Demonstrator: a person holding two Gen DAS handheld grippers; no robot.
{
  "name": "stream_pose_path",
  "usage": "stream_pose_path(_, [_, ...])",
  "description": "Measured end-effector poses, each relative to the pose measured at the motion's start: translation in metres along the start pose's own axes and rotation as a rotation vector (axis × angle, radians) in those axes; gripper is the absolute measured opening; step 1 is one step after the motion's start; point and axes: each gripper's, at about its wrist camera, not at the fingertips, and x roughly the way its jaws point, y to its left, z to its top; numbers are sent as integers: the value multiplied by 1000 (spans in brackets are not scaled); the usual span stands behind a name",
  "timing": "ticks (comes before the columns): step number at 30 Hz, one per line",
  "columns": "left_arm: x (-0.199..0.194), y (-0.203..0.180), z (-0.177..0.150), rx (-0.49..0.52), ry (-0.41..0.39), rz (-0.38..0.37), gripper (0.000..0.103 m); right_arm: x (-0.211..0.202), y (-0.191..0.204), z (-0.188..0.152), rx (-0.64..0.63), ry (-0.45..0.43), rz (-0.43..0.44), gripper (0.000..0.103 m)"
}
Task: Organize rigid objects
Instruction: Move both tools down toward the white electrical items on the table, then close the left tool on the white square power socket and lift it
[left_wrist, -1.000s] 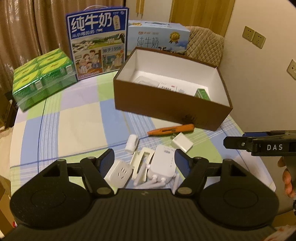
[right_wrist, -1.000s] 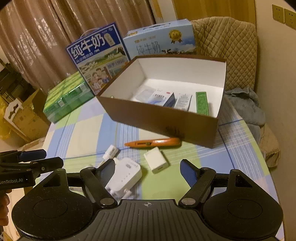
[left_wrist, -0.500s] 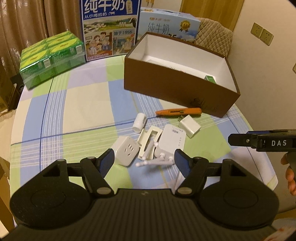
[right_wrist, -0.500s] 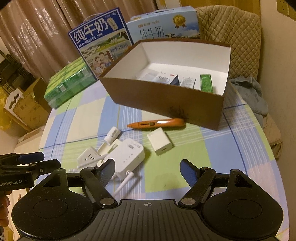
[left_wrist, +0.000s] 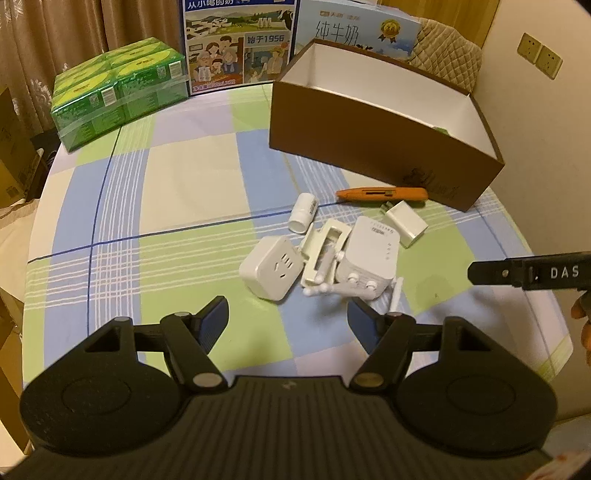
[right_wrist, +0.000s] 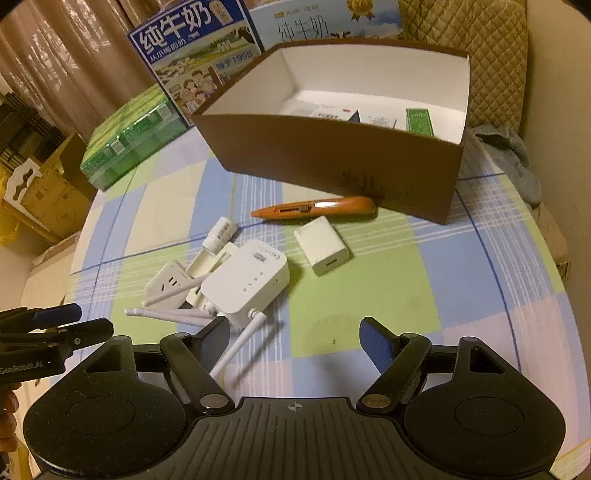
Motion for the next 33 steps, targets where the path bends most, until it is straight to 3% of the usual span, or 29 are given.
stream_pose_path(18, [28,23,-15,55,-4,7,67,24,-13,2,69,36,-41,75])
stream_pose_path(26, [55,22,-18,193,-37,-17,67,33,-25,1,133,48,-53,74])
stream_pose_path(33, [78,10,-20,392,-77,-12,68,35,-45,1,212,49,-95,75])
